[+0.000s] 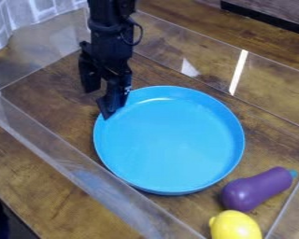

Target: Move the carrot to the right side

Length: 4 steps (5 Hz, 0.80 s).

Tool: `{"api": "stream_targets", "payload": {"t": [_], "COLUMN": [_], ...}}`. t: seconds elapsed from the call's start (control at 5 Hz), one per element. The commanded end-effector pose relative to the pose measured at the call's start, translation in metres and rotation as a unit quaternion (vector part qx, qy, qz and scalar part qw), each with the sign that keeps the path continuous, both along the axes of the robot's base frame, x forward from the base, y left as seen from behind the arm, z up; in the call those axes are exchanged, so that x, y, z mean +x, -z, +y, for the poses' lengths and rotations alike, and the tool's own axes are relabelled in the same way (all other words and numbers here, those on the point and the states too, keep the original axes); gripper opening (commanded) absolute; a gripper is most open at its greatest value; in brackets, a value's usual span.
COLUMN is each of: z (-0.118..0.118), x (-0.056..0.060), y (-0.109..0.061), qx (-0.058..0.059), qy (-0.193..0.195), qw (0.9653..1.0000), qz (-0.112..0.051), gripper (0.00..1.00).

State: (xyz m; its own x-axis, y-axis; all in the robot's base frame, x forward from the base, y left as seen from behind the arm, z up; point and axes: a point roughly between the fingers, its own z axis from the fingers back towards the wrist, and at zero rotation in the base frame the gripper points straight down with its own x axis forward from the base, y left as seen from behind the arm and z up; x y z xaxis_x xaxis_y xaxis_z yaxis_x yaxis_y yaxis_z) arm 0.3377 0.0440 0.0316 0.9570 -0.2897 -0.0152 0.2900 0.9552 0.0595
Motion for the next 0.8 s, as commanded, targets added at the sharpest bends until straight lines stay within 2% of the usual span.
{"api": "stream_targets", "payload": {"t": [0.0,0.2,0.6], "z": [0.0083,0.008,0.0066], "x": [0.0107,0.0115,0.0127], "y": [-0.0094,-0.0056,-0.0127], "qx": [0.006,0.006,0.01], "qy": [-0.006,-0.004,0.0], "qw": [0.9996,0.9996,0.9995], "qz": [-0.027,-0.026,-0.029], "gripper": [1.0,0.0,0.0]}}
